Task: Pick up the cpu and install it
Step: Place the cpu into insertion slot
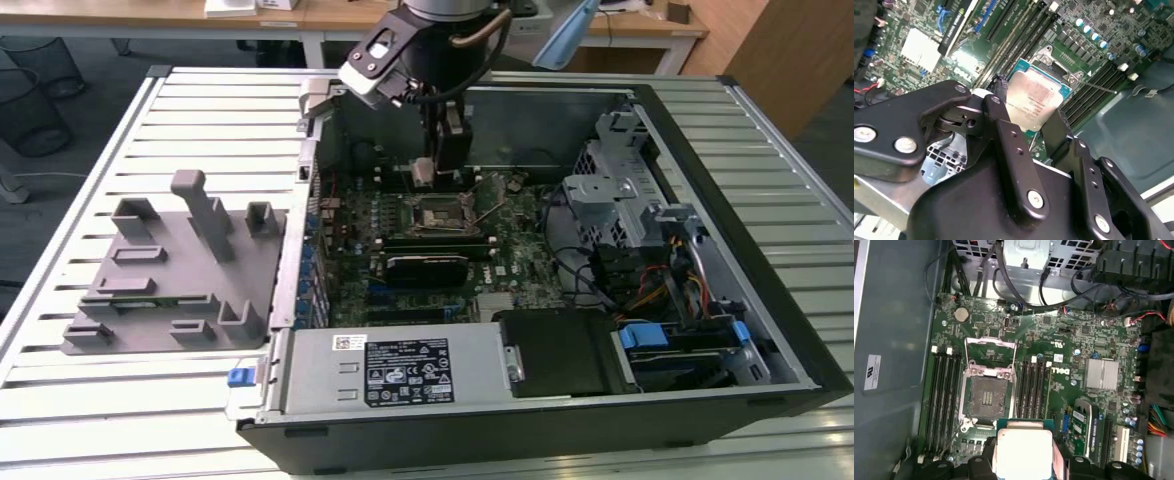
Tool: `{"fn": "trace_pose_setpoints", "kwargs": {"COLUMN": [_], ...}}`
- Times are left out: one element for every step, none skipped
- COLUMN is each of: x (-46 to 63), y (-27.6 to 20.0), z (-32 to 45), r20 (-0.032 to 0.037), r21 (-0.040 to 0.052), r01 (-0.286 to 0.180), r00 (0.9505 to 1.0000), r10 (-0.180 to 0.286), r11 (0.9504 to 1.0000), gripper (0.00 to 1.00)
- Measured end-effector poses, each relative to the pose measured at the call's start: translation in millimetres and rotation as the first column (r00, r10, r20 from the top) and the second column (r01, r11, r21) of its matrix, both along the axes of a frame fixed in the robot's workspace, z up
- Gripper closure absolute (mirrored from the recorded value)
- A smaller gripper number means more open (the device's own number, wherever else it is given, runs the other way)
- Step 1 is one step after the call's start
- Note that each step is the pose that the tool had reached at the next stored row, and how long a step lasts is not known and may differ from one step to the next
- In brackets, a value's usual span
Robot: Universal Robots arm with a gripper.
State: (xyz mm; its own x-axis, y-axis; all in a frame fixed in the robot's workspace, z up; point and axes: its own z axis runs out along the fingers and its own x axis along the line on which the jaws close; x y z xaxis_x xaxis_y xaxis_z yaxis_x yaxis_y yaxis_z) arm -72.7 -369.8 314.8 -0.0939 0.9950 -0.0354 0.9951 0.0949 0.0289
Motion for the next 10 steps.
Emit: {"fn": "trace_pose_setpoints", "kwargs": {"x": [0.4,1.0,1.6,2.3,3.1,3.7,4.5,5.0,5.6,6.3], "y": [2.1,4.6,6.6,8.7,10.6,12.2,13.4,14.0,14.3,14.4], "z": [-1.7,-3.6,-5.2,-7.1,-8.9,-10.7,-12.1,-13.4,-14.3,-15.2], "r20": [0.0001,0.0002,0.0,-0.0001,-0.0002,-0.0001,-0.0002,-0.0001,-0.0003,-0.0005], "r21": [0.0002,0.0003,0.0003,0.0005,0.0012,0.0025,0.0045,0.0097,0.0163,0.0246], "r01": [0.0,0.0,0.0,0.0,0.0,0.001,0.001,0.001,0.002,0.004], "r00": [1.0,1.0,1.0,1.0,1.0,1.0,1.0,1.0,1.0,1.0], "r10": [0.0,0.0,0.0,0.0,0.0,-0.001,-0.001,-0.001,-0.002,-0.004], "r11": [1.0,1.0,1.0,1.0,1.0,1.0,1.0,1.0,0.9999,0.9997], "gripper": [0.47,0.47,0.47,0.47,0.47,0.47,0.47,0.47,0.47,0.47]}}
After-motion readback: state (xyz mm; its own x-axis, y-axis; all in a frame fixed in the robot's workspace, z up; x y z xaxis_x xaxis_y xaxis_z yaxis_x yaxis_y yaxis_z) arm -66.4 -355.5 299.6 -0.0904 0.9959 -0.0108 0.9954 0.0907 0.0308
